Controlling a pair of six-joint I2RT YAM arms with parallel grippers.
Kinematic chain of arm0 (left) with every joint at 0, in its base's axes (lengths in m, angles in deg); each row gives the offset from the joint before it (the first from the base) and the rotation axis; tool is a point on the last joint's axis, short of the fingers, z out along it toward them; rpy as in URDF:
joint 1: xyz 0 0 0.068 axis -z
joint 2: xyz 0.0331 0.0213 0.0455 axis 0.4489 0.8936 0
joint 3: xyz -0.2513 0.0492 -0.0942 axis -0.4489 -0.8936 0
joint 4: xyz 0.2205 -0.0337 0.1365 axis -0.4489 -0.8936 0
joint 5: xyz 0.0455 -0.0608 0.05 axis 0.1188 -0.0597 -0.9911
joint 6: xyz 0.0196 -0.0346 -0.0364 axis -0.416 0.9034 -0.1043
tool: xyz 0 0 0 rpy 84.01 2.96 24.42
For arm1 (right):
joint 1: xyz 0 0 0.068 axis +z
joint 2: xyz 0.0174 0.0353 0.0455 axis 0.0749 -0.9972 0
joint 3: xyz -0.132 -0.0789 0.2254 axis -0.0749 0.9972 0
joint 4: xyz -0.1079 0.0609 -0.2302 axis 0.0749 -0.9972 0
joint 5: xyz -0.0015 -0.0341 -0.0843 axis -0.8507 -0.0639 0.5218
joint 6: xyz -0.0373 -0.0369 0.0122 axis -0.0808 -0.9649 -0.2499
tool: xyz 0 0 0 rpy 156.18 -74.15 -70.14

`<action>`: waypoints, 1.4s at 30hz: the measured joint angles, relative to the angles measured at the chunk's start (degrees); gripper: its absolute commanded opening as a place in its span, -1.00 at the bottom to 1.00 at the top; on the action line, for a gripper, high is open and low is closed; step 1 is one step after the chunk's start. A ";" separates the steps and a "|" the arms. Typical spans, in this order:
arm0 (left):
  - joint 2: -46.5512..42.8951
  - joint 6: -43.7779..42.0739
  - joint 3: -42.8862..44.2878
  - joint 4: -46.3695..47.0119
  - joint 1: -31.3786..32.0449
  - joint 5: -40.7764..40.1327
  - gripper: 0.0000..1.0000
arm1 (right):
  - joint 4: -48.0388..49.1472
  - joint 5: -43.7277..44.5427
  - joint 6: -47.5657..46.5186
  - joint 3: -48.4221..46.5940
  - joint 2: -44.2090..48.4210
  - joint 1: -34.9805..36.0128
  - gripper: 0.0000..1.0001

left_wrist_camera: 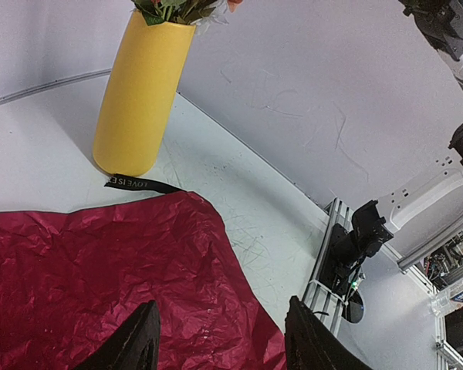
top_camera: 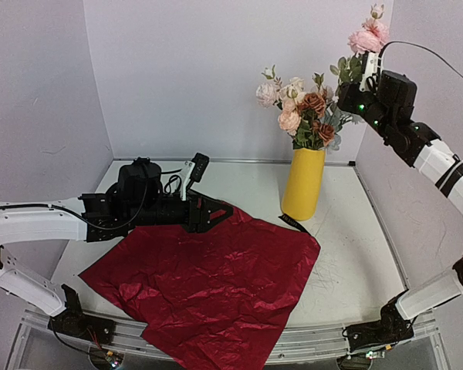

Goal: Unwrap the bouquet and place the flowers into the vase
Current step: Insert the fake flower into the vase.

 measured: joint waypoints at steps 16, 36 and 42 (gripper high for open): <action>0.00 0.16 0.00 0.00 0.00 0.00 0.11 | 1.28 -3.66 2.04 4.59 -5.10 -0.77 -1.00; 0.00 0.36 0.00 0.00 0.00 0.00 0.11 | 1.06 -4.68 2.15 6.10 1.73 -0.86 0.08; 0.00 0.38 0.00 0.00 0.00 -0.02 0.11 | 1.15 -3.16 1.22 4.86 2.28 -1.07 0.04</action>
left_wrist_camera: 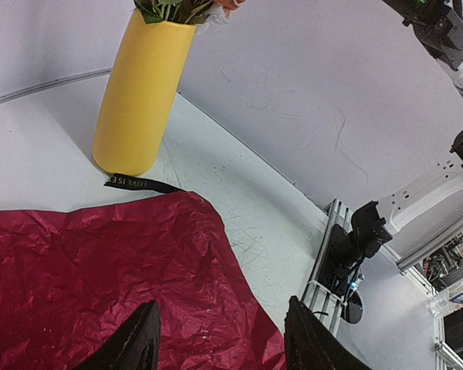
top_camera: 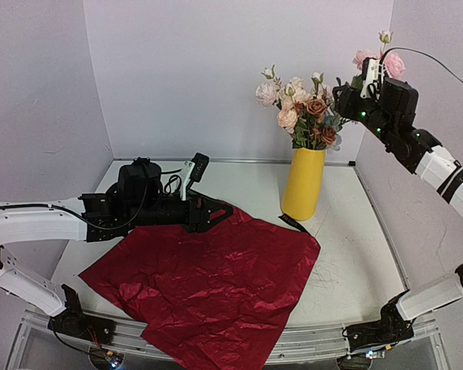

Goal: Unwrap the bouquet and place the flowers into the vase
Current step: Insert the fake flower into the vase.

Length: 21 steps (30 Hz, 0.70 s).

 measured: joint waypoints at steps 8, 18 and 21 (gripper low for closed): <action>-0.02 0.02 0.00 0.00 0.00 -0.02 0.11 | -0.10 -1.00 0.78 -1.28 -2.34 -0.46 -0.88; -0.13 0.02 0.00 0.00 0.00 -0.04 0.11 | 0.15 -5.31 2.93 -0.56 -4.43 -0.57 -1.00; -0.13 0.02 0.00 0.00 0.00 -0.02 0.11 | 0.17 -6.44 3.78 0.43 -5.66 -0.57 -1.00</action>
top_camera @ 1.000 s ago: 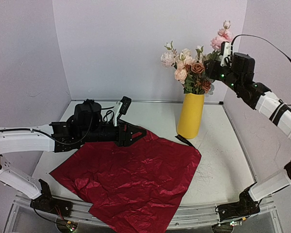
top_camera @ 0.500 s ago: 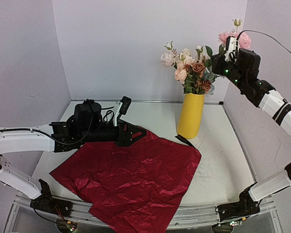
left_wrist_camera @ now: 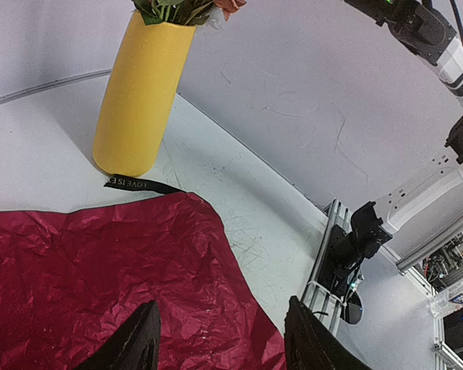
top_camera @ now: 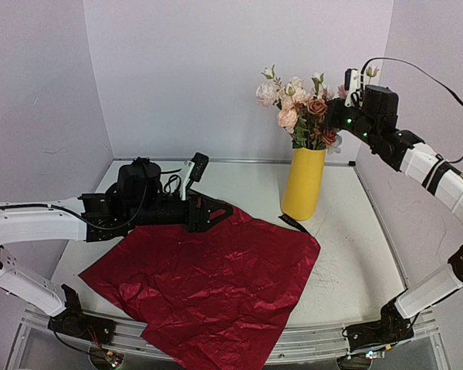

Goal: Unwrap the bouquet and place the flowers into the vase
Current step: Insert the fake flower into the vase.

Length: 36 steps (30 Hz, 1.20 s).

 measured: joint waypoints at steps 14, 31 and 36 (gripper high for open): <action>-0.37 -0.02 0.00 -0.02 0.00 -0.54 0.11 | -0.79 -4.90 0.54 0.96 -1.42 -0.05 -0.47; -0.37 0.00 0.00 -0.02 0.00 -0.61 0.12 | -6.61 -7.39 -0.89 -4.44 12.83 -0.10 0.78; -0.37 0.00 0.00 -0.02 0.00 -0.96 0.12 | -7.68 -5.30 -0.81 0.37 19.42 -0.11 0.79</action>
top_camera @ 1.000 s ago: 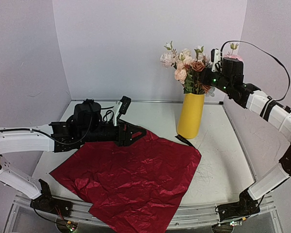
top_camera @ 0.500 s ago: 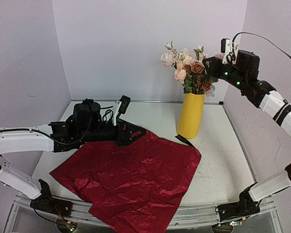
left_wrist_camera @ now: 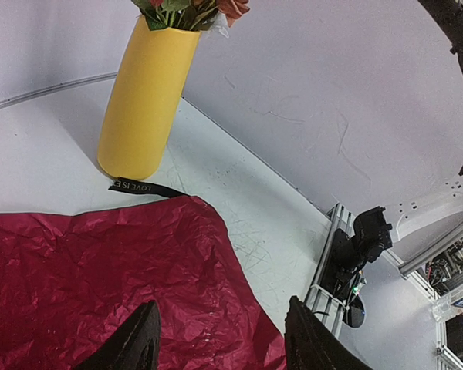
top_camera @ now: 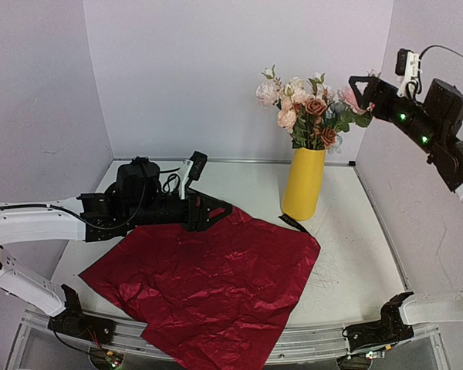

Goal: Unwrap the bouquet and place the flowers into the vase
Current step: Insert the fake flower into the vase.

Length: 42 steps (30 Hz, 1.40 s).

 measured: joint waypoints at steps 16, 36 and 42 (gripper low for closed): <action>0.00 0.02 0.00 0.00 0.00 0.02 0.12 | 3.38 9.01 6.28 27.00 11.60 0.00 0.37; -1.01 0.83 -0.02 0.00 0.00 -0.44 0.12 | 36.51 13.24 9.76 31.16 -3.29 -0.02 0.29; -1.01 0.81 -0.02 0.00 0.00 -0.42 0.12 | 43.98 14.14 7.13 31.16 -6.26 -0.04 0.23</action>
